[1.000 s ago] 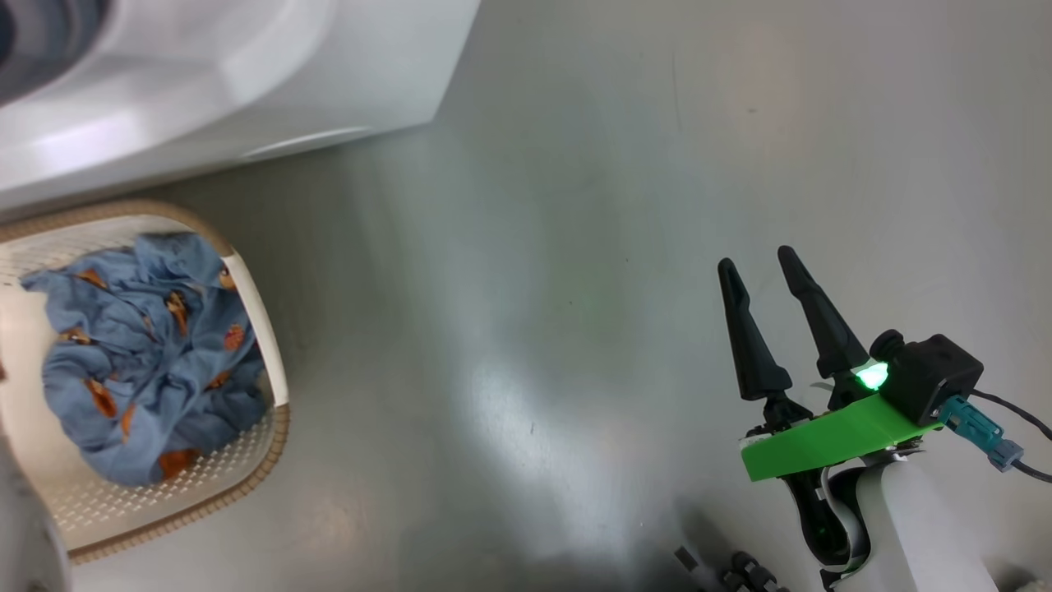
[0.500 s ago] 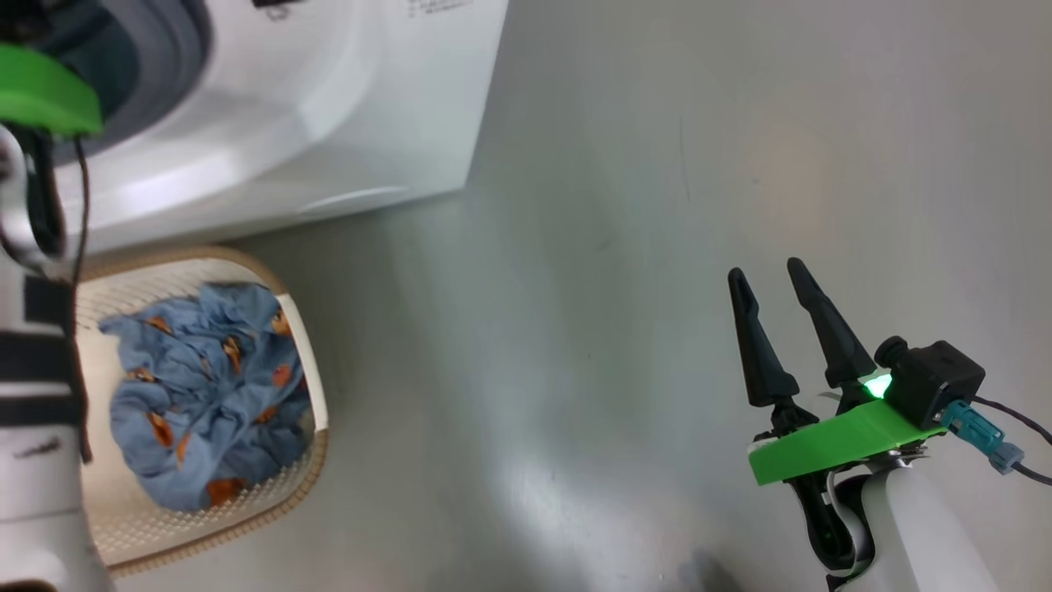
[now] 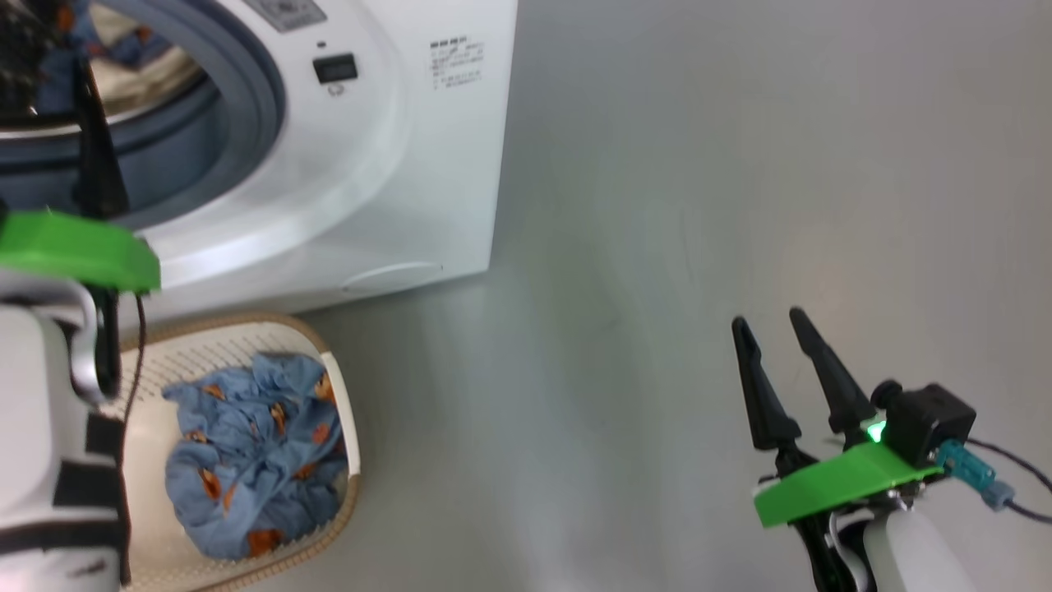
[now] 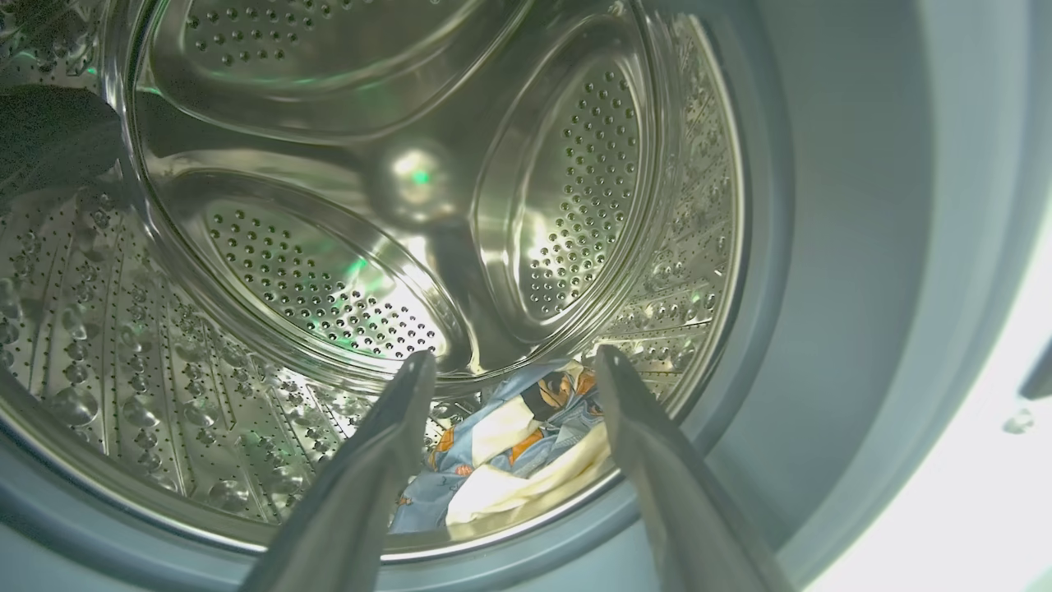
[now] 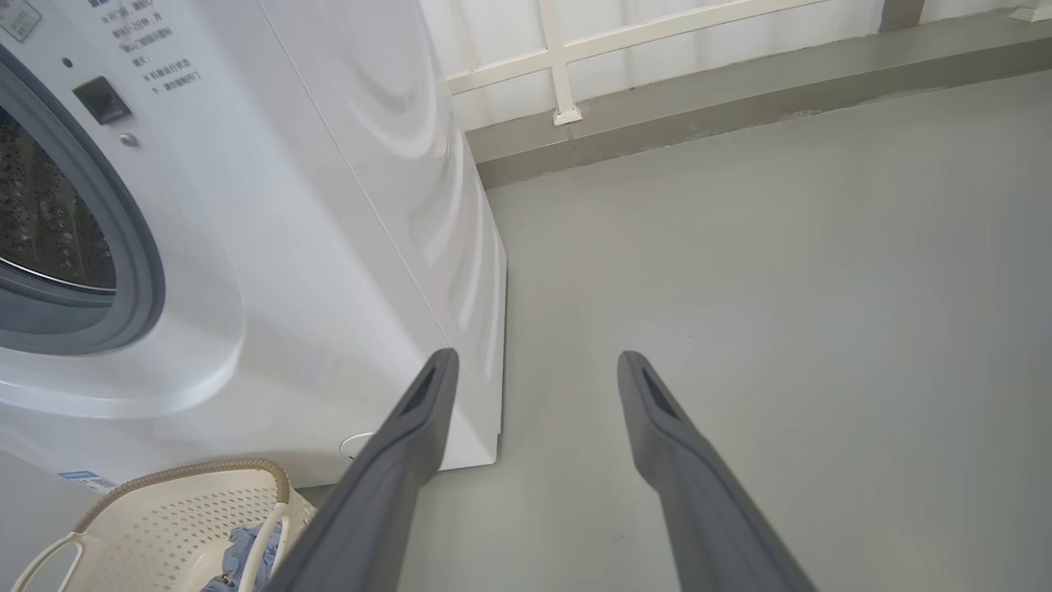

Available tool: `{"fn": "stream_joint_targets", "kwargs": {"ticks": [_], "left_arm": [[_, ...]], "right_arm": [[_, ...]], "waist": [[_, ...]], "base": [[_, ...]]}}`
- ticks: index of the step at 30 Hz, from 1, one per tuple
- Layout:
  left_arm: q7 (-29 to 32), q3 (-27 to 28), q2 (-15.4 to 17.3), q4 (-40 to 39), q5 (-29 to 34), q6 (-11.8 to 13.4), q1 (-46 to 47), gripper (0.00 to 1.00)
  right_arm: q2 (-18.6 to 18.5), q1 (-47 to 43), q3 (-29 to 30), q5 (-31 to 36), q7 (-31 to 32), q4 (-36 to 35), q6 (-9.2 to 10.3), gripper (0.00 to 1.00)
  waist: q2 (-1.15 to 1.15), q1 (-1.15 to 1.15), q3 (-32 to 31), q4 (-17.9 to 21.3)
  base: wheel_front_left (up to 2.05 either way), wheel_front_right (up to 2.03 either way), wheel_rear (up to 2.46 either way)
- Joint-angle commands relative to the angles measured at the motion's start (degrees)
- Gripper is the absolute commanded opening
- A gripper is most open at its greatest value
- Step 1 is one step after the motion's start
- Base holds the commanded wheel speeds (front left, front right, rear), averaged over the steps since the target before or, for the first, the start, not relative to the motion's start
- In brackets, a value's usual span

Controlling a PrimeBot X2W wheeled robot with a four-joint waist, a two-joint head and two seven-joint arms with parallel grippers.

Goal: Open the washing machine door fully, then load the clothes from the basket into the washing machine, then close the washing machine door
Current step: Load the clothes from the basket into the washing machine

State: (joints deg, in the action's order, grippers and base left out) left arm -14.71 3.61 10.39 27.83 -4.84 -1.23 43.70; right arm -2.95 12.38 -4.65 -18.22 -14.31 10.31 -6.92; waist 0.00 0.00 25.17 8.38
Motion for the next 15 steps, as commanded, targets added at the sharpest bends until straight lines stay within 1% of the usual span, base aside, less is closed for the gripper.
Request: {"fn": "stream_joint_targets", "kwargs": {"ticks": [1,7,15], "left_arm": [[-0.29,1.49,2.53,-2.14,0.11,-0.2,-2.08,1.0],[-0.29,3.16,2.12,-5.56,-0.77,-0.04,-10.06,1.0],[-0.29,5.73,-0.04,-11.85,-1.82,1.06,-22.57,1.0]], "right_arm": [[0.07,-2.07,-1.13,0.24,-0.69,-0.98,-0.57,1.0],[-0.02,-4.17,-1.12,0.45,-0.69,-0.97,-0.57,1.0],[-0.98,-7.35,-1.02,0.48,-0.69,-0.57,-0.57,1.0]], "waist": [[0.0,0.0,-3.13,0.19],[0.0,0.0,-8.08,0.89],[0.0,0.0,-13.81,0.75]], "base": [[0.0,0.0,0.0],[0.0,0.0,0.0],[0.0,0.0,0.0]]}}
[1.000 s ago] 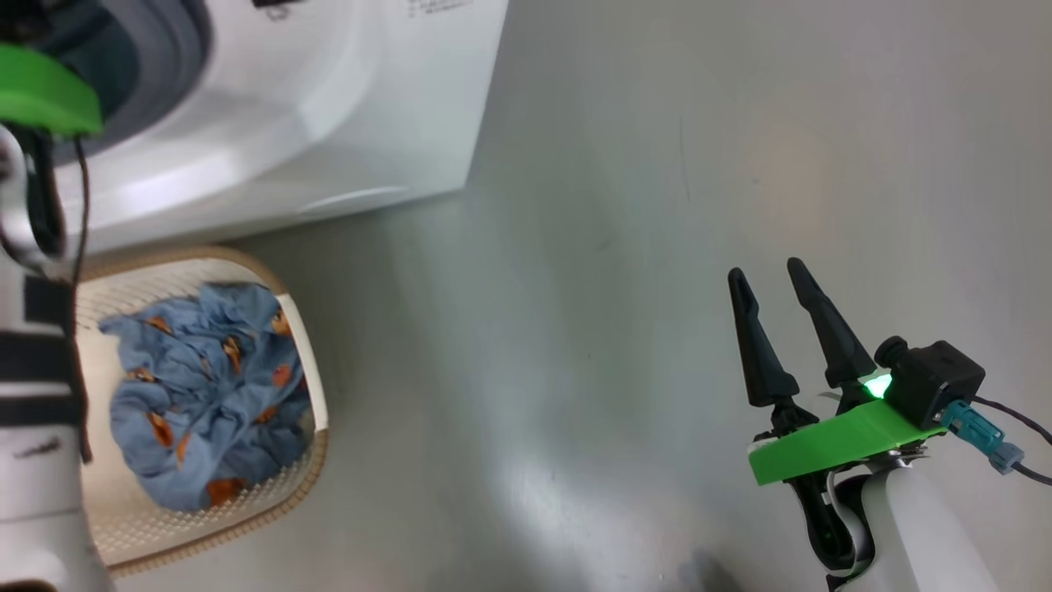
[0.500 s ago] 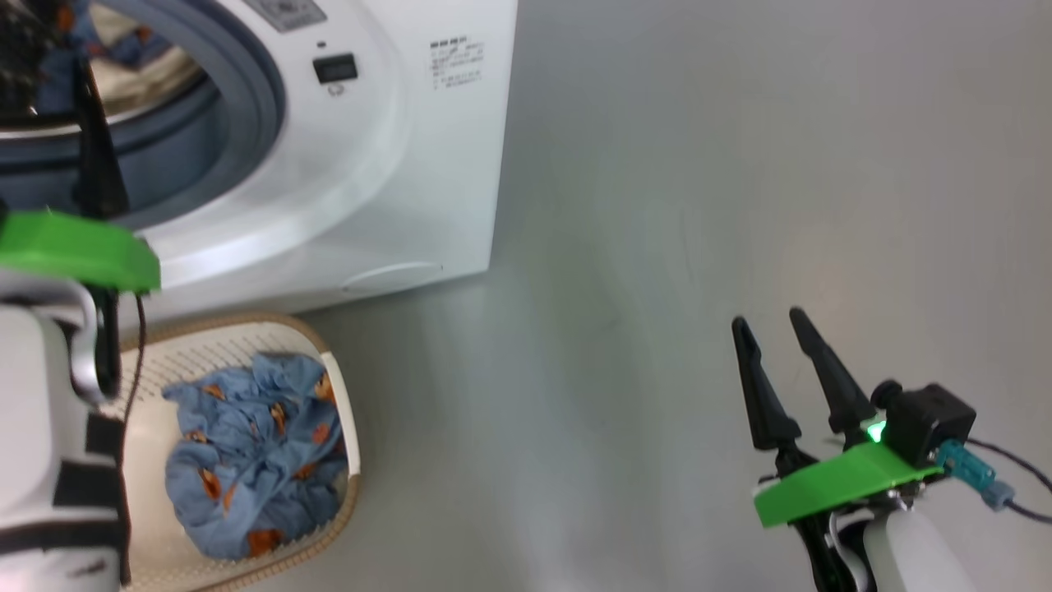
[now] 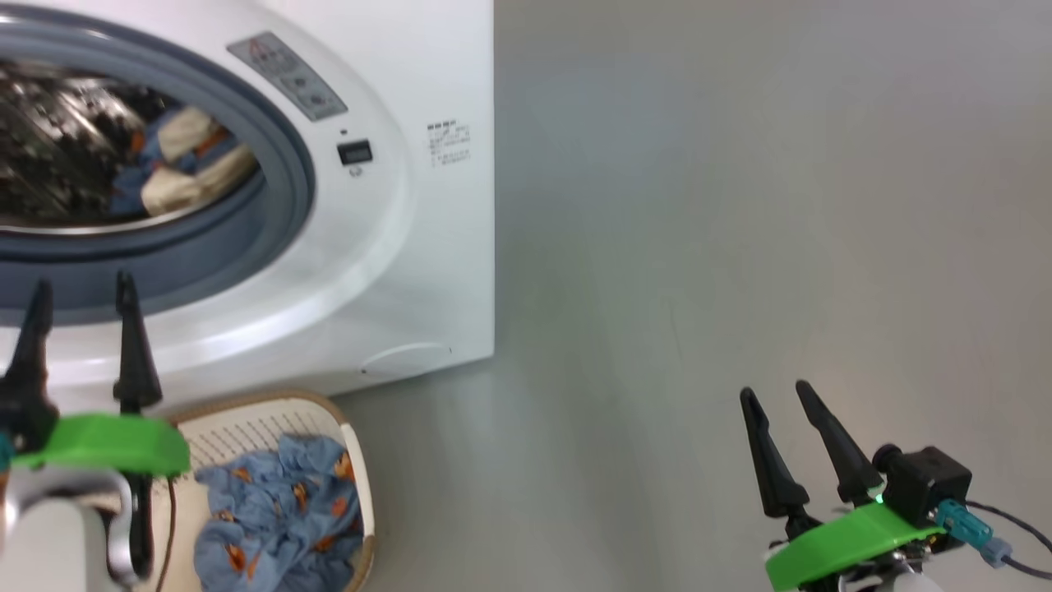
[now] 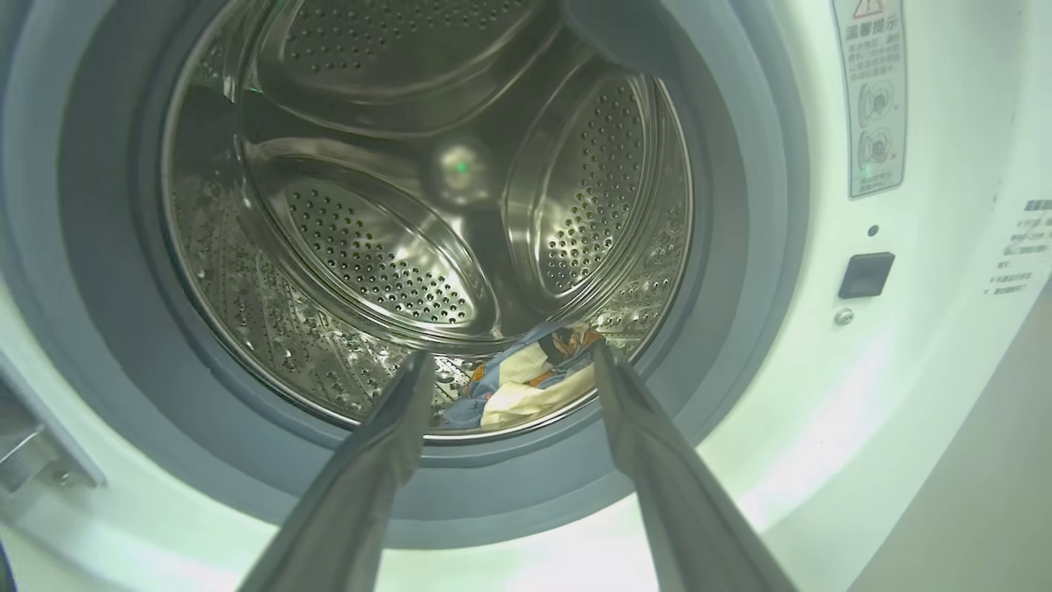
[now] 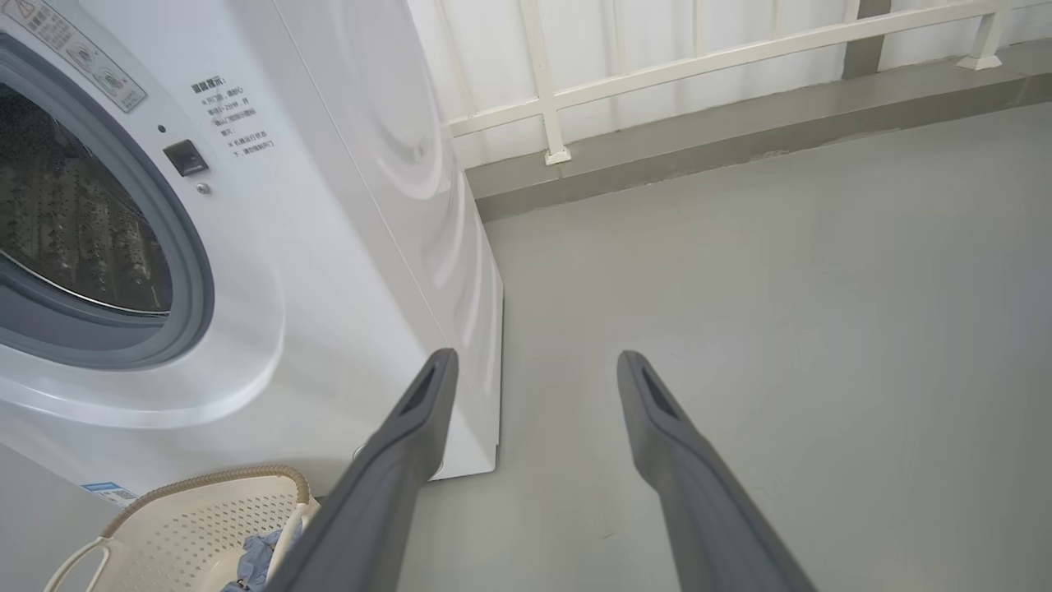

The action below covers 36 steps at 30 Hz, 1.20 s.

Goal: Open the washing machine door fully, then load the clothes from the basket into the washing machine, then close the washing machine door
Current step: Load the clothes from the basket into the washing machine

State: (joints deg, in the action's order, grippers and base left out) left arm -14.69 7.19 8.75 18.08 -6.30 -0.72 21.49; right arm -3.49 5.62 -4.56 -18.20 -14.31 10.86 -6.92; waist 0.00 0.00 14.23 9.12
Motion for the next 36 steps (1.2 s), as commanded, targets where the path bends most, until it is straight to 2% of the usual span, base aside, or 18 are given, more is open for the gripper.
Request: {"fn": "stream_joint_targets", "kwargs": {"ticks": [1,14,25,36], "left_arm": [[-0.3,2.53,1.21,-2.78,-0.59,0.72,-1.65,1.0],[-0.3,5.24,-2.73,-10.94,-1.15,2.23,-18.64,1.0],[-0.3,3.38,-4.56,-13.09,-1.28,2.07,-24.62,1.0],[-0.3,2.06,-5.34,-13.51,-1.79,2.58,-26.85,1.0]], "right_arm": [[-0.6,-0.95,-1.1,0.47,-0.69,-1.12,-0.57,1.0],[-2.39,-4.78,-0.5,0.71,-0.57,-1.6,-0.57,1.0],[-2.46,-6.39,-0.13,0.9,-0.3,-2.23,-0.57,1.0],[-2.22,-7.66,0.71,1.14,-0.19,-2.49,-0.57,1.0]], "waist": [[0.0,0.0,-3.4,-0.07],[0.0,0.0,-8.88,-0.99],[0.0,0.0,-10.41,-1.34],[0.0,0.0,-11.17,-1.99]], "base": [[0.0,0.0,0.0],[0.0,0.0,0.0],[0.0,0.0,0.0],[0.0,0.0,0.0]]}}
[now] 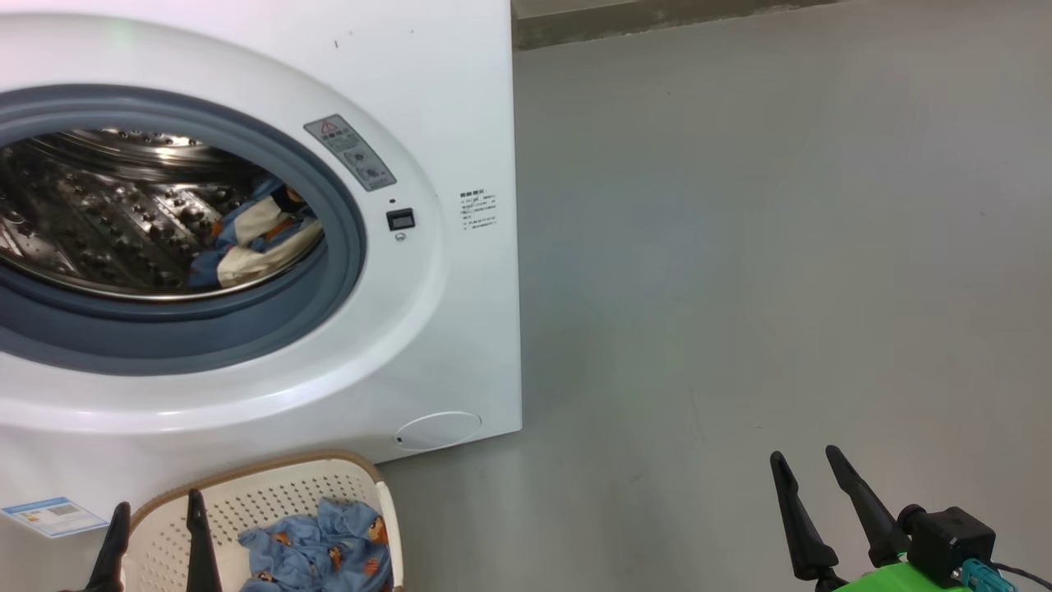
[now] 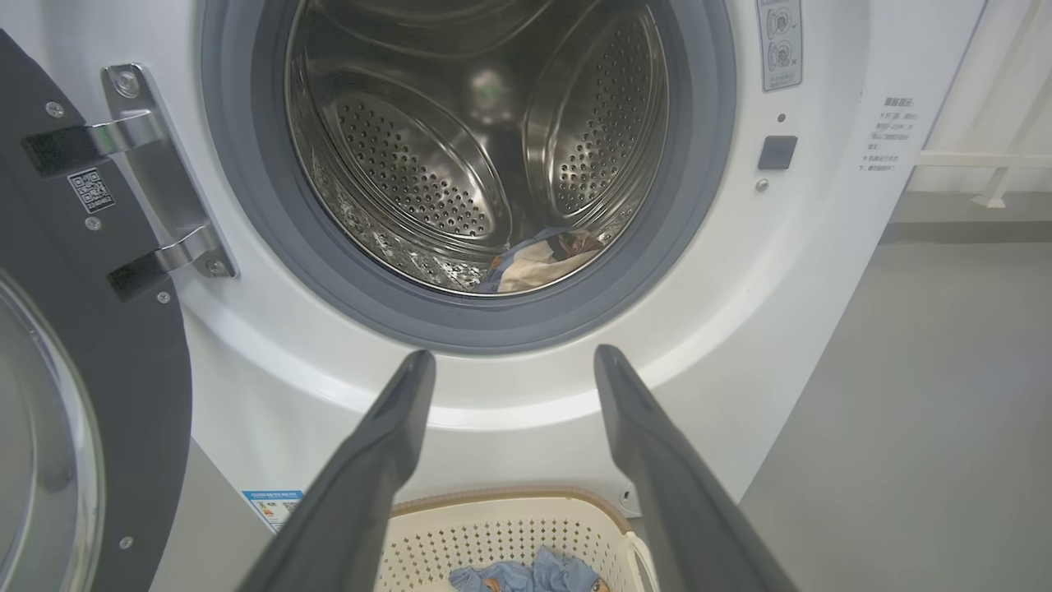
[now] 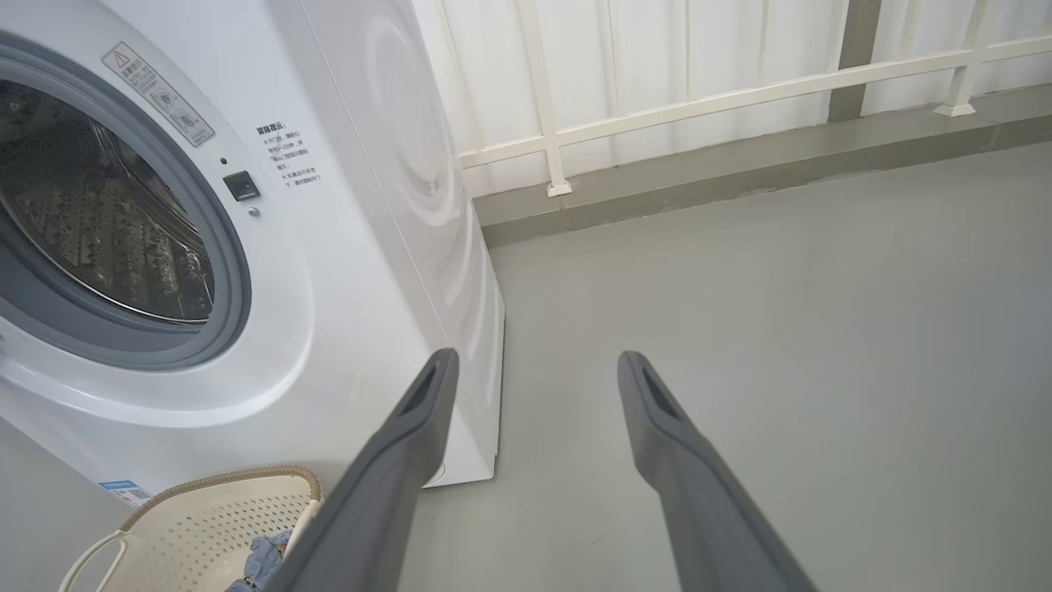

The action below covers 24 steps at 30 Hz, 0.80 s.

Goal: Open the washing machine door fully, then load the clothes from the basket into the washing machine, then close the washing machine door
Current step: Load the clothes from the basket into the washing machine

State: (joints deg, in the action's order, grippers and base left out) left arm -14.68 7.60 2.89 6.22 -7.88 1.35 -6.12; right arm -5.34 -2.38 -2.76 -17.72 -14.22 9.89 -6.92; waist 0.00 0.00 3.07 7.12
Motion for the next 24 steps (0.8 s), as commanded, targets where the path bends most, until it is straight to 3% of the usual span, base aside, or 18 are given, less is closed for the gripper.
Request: {"fn": "stream_joint_targets", "kwargs": {"ticks": [1,24], "left_arm": [[-0.31,1.71,0.49,-1.69,-0.28,0.53,0.69,1.0],[-0.32,1.38,0.11,-1.78,-0.55,1.48,-1.2,1.0]], "right_arm": [[-0.32,0.32,-1.08,0.68,-0.25,-1.55,-0.57,1.0],[-0.41,0.32,-0.68,1.0,-0.35,-1.48,-0.57,1.0]], "waist": [[0.0,0.0,-0.07,0.07],[0.0,0.0,-0.51,-0.73]], "base": [[0.0,0.0,0.0],[0.0,0.0,0.0]]}}
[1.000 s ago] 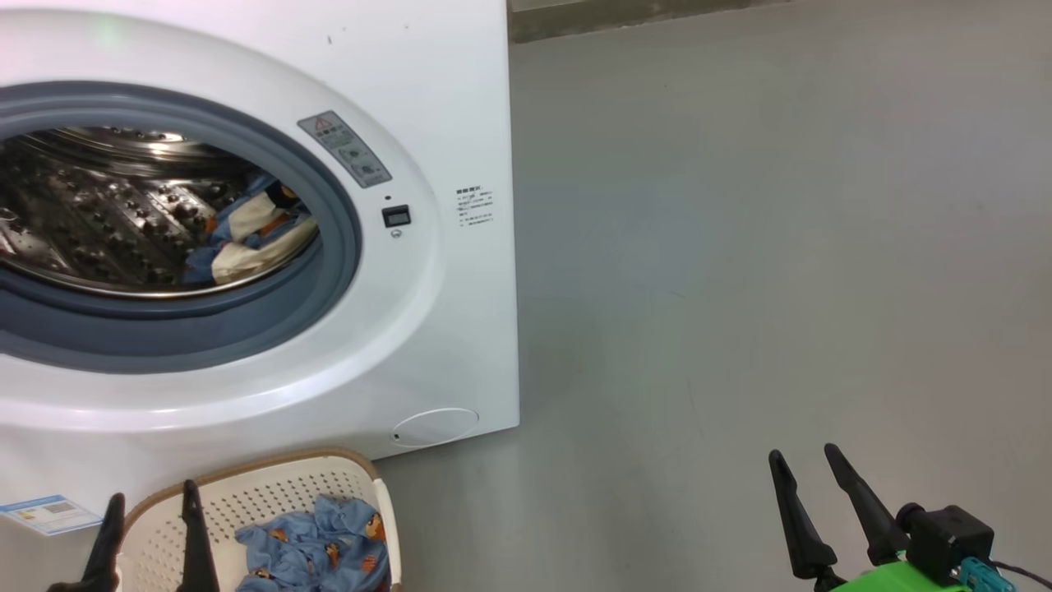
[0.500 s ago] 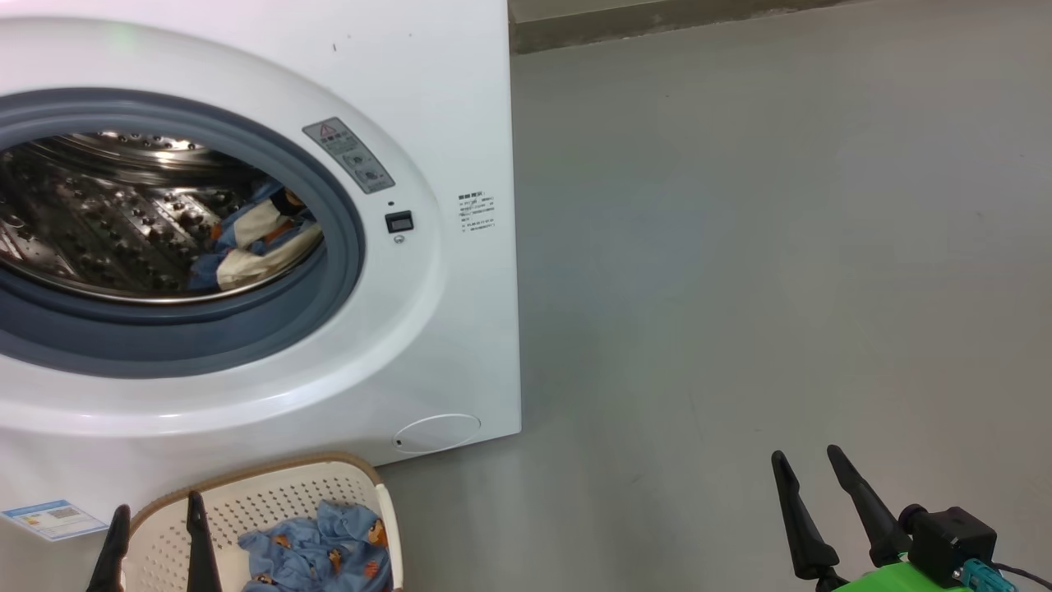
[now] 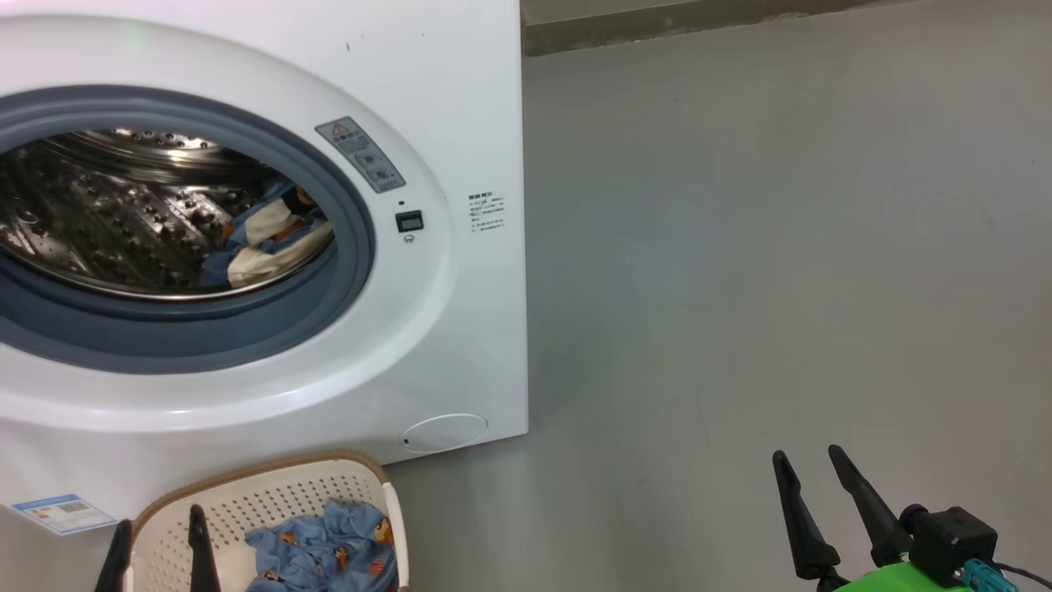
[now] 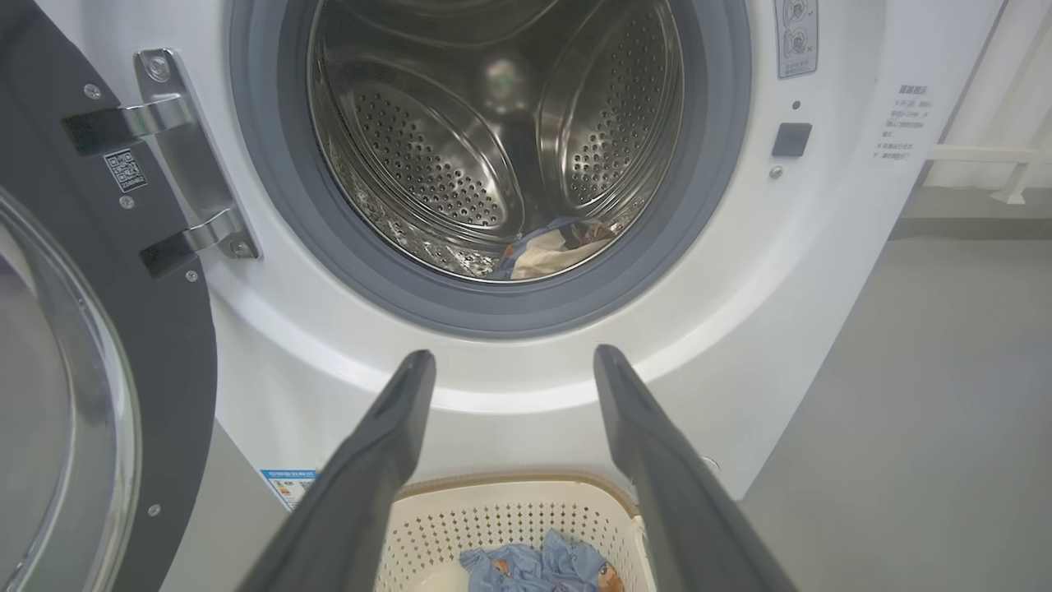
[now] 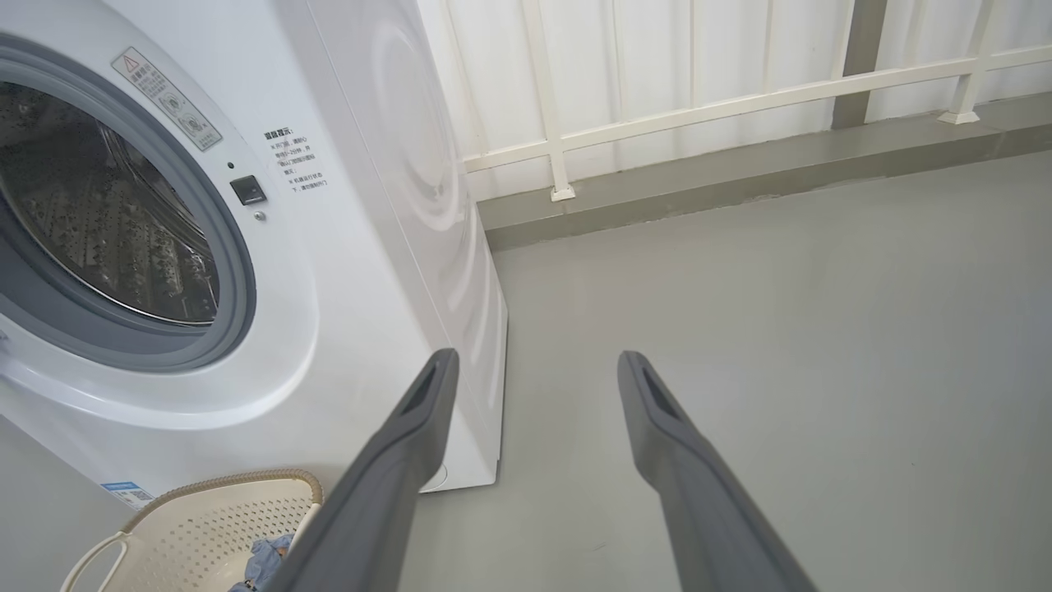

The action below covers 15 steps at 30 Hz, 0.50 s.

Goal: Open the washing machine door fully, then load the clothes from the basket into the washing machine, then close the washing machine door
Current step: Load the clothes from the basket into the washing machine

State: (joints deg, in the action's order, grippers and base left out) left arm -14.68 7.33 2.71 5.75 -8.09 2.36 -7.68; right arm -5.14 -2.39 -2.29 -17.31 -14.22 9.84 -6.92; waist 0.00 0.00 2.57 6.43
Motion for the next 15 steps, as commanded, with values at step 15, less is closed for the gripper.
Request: {"fn": "stream_joint_targets", "kwargs": {"ticks": [15], "left_arm": [[-0.32,1.11,0.21,-1.06,-0.18,0.56,-1.2,1.0]], "right_arm": [[-0.5,0.26,-1.28,0.83,-0.38,-1.27,-0.57,1.0]], "waist": [[0.0,0.0,-0.6,-1.21]], "base": [[0.0,0.0,0.0]]}}
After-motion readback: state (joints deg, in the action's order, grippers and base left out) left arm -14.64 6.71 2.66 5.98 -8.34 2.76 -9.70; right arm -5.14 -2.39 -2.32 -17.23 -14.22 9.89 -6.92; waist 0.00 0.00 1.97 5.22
